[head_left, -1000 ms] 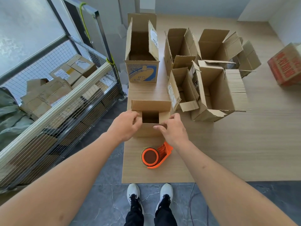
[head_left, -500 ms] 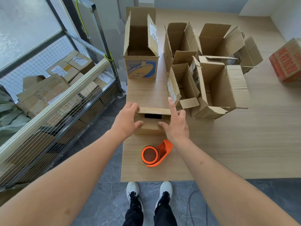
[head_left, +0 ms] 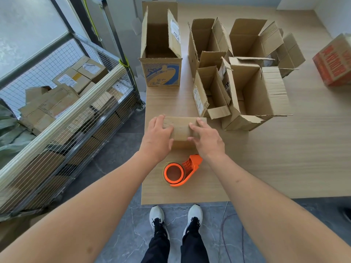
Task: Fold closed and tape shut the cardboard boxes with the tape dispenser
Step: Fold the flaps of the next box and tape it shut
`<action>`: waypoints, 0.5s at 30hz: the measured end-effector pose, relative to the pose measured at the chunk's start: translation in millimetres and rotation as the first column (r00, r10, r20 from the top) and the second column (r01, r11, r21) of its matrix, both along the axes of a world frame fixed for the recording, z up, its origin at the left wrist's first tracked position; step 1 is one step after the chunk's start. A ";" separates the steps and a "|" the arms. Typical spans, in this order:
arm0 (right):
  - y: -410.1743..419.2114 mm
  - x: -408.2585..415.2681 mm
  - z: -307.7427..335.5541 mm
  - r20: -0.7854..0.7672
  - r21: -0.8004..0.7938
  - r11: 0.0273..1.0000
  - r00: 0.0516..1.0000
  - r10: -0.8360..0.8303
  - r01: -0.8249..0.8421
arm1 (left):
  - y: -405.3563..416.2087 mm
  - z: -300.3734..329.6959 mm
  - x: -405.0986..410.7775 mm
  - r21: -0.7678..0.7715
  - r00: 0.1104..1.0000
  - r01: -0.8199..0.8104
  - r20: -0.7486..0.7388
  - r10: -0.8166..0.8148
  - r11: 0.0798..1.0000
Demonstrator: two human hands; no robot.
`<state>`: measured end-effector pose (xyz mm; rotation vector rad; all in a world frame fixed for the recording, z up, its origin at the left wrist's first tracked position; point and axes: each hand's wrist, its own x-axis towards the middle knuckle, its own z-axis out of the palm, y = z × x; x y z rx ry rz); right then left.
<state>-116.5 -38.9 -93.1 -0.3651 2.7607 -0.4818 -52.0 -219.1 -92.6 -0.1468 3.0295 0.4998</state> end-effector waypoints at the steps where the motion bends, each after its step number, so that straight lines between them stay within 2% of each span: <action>1: -0.6 -0.5 -0.4 0.010 -0.001 1.000 1.000 -0.009 0.009 | 3.0 0.6 4.0 -0.045 0.999 0.030 -0.044 -0.032 0.999; 4: -2.2 1.8 -4.8 0.038 0.013 1.000 0.999 -0.016 0.016 | 11.8 -1.4 16.4 -0.059 0.987 0.092 -0.124 -0.098 0.994; 6: -1.0 7.8 -9.9 0.040 0.016 1.000 0.999 0.004 -0.004 | 17.4 -5.7 24.8 -0.014 0.985 0.144 -0.093 -0.145 0.989; 9: 3.6 13.0 -16.4 0.024 -0.006 0.999 0.998 0.049 -0.049 | 27.1 -14.1 38.1 0.112 0.979 0.202 -0.006 -0.202 0.973; 15: 11.7 6.9 -24.3 0.012 -0.062 0.991 0.992 0.123 -0.122 | 49.8 -34.9 66.3 0.169 0.934 0.152 0.298 -0.197 0.974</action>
